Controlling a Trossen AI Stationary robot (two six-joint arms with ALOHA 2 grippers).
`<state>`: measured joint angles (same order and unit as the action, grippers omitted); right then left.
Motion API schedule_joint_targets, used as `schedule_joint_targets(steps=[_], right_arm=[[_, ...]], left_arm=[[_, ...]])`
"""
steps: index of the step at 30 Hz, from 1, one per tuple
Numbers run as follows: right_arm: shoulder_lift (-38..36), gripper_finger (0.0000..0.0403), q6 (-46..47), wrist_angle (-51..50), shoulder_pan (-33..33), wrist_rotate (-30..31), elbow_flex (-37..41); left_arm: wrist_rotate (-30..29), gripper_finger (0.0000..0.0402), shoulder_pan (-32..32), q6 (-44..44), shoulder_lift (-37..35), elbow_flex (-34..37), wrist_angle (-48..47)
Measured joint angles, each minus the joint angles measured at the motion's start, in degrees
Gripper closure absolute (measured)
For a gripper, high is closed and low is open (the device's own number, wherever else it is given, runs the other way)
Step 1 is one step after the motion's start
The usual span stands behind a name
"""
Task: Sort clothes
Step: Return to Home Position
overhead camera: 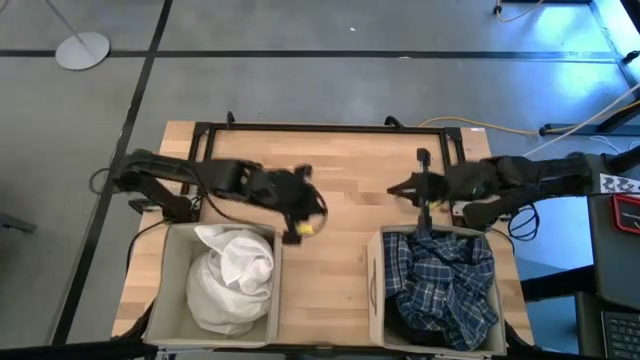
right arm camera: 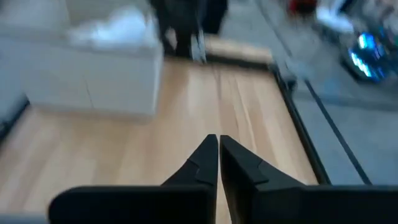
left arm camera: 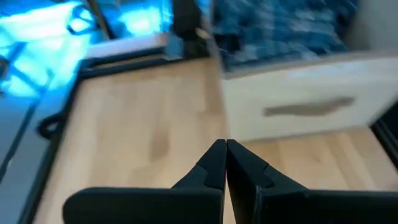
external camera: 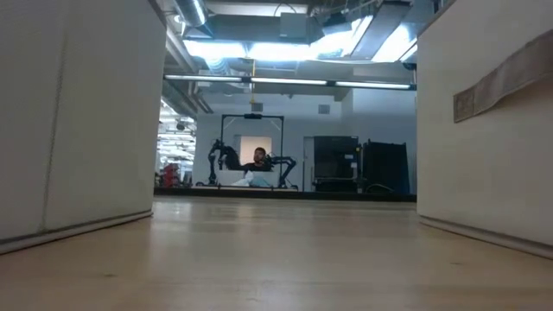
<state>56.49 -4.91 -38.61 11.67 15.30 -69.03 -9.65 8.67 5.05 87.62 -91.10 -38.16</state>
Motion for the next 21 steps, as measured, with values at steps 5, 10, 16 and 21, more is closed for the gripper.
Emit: schedule_joint_targets(steps=[5, 10, 16, 21], right_arm=[[-5.25, 0.0399, -5.64, 16.1, -11.44, -17.53, 9.29], [-5.55, 0.0391, -7.49, 19.17, -21.6, -27.44, 14.11], [-5.53, 0.0385, -7.98, 28.83, -30.58, -38.32, 20.64], [-5.55, 0.0384, -7.4, 34.82, -34.96, -42.51, 24.8]], left_arm=[[8.5, 0.0401, -7.96, 1.02, -12.81, 18.1, 15.1], [12.85, 0.0401, -15.38, 0.57, -24.31, 34.67, 29.04], [17.42, 0.0401, -20.93, 1.21, -35.09, 48.71, 40.57], [17.17, 0.0401, -23.65, 0.85, -42.89, 57.64, 45.61]])
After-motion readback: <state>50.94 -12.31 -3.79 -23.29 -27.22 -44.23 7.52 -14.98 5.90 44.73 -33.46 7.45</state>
